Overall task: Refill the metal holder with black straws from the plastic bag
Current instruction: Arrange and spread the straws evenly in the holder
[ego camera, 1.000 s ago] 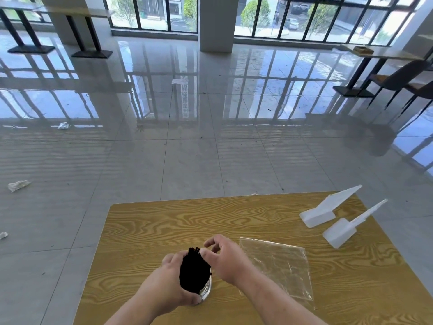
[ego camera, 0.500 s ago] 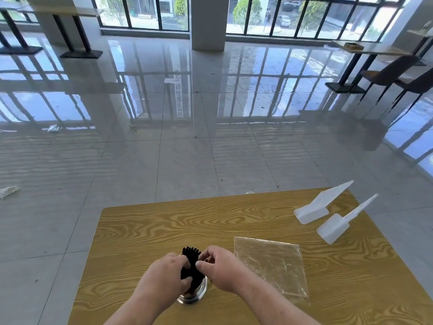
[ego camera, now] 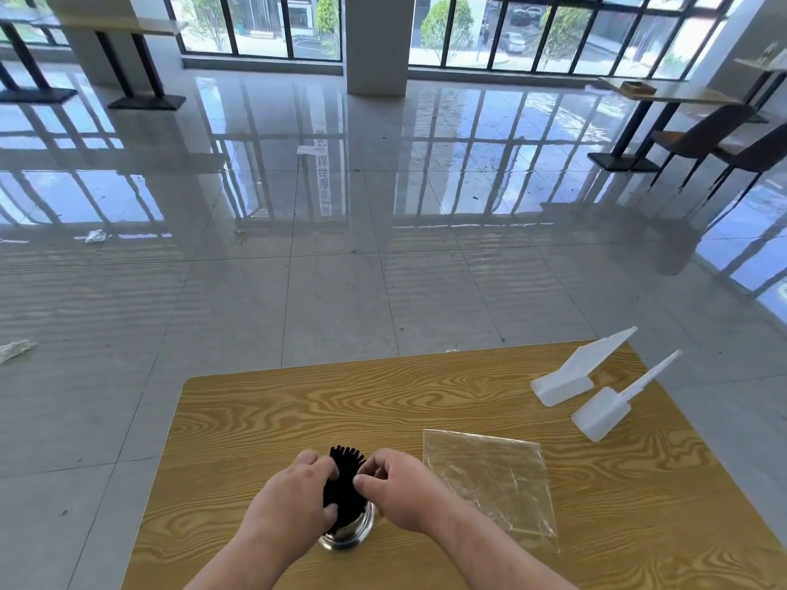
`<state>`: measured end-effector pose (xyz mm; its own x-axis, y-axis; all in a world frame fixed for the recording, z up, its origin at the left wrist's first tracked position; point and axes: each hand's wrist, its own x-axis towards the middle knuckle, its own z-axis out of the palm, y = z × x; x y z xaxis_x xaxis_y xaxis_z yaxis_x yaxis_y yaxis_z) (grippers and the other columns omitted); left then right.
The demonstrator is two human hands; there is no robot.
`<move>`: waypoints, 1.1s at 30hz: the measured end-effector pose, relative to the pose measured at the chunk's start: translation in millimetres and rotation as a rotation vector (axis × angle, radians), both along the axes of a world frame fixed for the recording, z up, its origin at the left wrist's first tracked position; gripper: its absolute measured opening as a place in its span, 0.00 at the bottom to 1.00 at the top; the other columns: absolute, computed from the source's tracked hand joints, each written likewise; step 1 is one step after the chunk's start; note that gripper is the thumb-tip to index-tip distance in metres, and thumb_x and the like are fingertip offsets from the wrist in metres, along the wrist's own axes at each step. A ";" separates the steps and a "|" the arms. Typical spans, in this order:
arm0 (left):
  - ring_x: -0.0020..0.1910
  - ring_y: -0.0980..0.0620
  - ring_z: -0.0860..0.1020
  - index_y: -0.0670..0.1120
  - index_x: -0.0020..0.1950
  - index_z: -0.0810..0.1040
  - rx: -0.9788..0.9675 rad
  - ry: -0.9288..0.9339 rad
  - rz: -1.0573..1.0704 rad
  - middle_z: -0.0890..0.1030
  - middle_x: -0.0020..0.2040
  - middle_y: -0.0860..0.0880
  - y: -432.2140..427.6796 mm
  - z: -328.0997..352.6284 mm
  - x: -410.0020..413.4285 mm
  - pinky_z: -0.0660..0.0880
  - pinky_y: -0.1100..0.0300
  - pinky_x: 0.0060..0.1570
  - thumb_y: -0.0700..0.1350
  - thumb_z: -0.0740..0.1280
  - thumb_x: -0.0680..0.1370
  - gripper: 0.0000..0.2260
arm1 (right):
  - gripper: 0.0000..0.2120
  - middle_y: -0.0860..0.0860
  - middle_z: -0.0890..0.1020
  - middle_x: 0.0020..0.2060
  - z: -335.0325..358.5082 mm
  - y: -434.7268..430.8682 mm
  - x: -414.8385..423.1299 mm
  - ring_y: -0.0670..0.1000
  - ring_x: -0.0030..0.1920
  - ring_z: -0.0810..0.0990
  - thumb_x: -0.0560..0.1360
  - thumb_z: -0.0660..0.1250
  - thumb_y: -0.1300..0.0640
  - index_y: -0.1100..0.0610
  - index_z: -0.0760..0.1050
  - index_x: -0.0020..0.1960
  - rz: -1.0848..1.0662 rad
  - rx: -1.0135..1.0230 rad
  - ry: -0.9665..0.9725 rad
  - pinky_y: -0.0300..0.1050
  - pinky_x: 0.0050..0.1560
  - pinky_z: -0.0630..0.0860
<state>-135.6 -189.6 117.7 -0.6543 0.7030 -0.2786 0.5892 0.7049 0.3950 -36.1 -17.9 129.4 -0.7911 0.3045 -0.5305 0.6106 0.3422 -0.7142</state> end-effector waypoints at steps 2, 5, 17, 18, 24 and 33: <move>0.48 0.57 0.78 0.57 0.57 0.77 -0.004 0.001 -0.004 0.75 0.54 0.61 -0.4 1.7 1.1 0.74 0.64 0.48 0.52 0.70 0.77 0.09 | 0.10 0.44 0.84 0.45 1.0 -0.9 1.3 0.44 0.41 0.80 0.81 0.69 0.44 0.49 0.82 0.56 -0.003 -0.006 0.004 0.41 0.43 0.78; 0.49 0.57 0.79 0.58 0.49 0.77 -0.010 -0.001 0.002 0.78 0.49 0.60 -1.4 4.9 2.2 0.76 0.62 0.50 0.49 0.66 0.77 0.03 | 0.10 0.49 0.87 0.50 3.2 -1.5 3.0 0.46 0.43 0.81 0.81 0.69 0.44 0.49 0.82 0.56 -0.003 -0.010 0.006 0.46 0.49 0.82; 0.41 0.58 0.77 0.57 0.41 0.73 0.070 0.027 0.045 0.78 0.41 0.59 -2.8 26.2 -1.6 0.72 0.65 0.41 0.53 0.67 0.77 0.06 | 0.10 0.44 0.84 0.45 2.8 -3.4 2.0 0.45 0.42 0.81 0.79 0.69 0.43 0.48 0.82 0.55 -0.011 -0.018 0.007 0.45 0.47 0.81; 0.40 0.58 0.77 0.56 0.40 0.73 0.081 0.031 0.055 0.78 0.40 0.59 -2.3 29.8 -2.5 0.72 0.65 0.39 0.53 0.67 0.76 0.06 | 0.10 0.44 0.84 0.44 2.7 -3.9 1.4 0.44 0.42 0.81 0.79 0.69 0.43 0.47 0.81 0.54 -0.011 -0.017 0.007 0.43 0.44 0.80; 0.35 0.59 0.79 0.55 0.37 0.77 0.167 0.036 0.134 0.81 0.35 0.58 0.1 57.5 -8.5 0.74 0.64 0.34 0.52 0.72 0.74 0.08 | 0.10 0.42 0.83 0.41 0.5 -6.9 1.1 0.41 0.38 0.78 0.77 0.69 0.42 0.47 0.82 0.51 -0.020 -0.024 -0.002 0.39 0.40 0.76; 0.35 0.64 0.79 0.55 0.37 0.81 0.203 -0.027 0.226 0.82 0.35 0.67 -4.4 111.5 -32.7 0.71 0.66 0.29 0.50 0.75 0.70 0.05 | 0.07 0.44 0.84 0.44 3.5 -7.9 4.3 0.44 0.39 0.79 0.80 0.68 0.44 0.46 0.82 0.52 -0.033 -0.053 -0.003 0.43 0.44 0.79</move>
